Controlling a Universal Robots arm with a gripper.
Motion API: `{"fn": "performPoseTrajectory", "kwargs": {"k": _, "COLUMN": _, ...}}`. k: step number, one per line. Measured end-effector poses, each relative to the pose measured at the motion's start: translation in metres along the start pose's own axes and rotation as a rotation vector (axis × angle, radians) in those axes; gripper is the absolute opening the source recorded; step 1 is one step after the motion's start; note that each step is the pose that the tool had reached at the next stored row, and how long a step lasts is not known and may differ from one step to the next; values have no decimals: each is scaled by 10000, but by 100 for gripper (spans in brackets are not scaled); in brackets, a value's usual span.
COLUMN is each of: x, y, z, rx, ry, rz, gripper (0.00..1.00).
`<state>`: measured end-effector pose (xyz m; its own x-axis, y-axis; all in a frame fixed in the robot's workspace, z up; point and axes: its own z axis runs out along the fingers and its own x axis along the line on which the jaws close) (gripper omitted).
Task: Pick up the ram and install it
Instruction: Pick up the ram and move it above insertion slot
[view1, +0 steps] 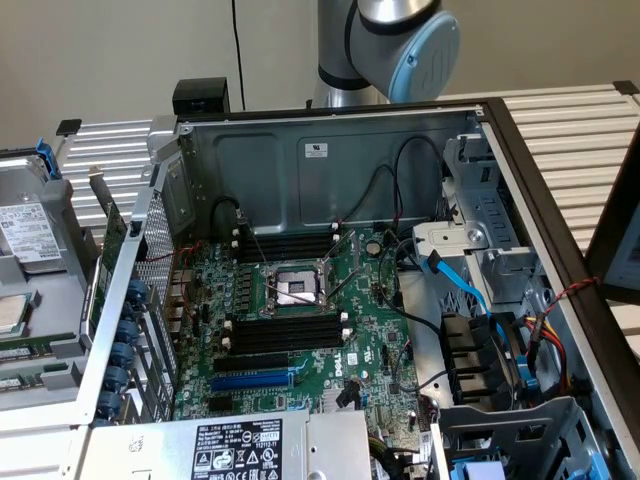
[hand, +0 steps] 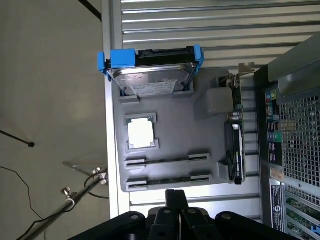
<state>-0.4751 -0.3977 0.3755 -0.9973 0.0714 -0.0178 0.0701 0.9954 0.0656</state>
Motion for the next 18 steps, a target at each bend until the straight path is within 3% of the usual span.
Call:
{"fn": "performPoseTrajectory", "kwargs": {"k": 15, "x": 1, "y": 0, "z": 3, "rx": 1, "ry": -1, "rz": -1, "gripper": 11}}
{"fn": "performPoseTrajectory", "kwargs": {"k": 18, "x": 2, "y": 1, "z": 8, "rx": -7, "ry": 18, "rz": -324, "gripper": 11}}
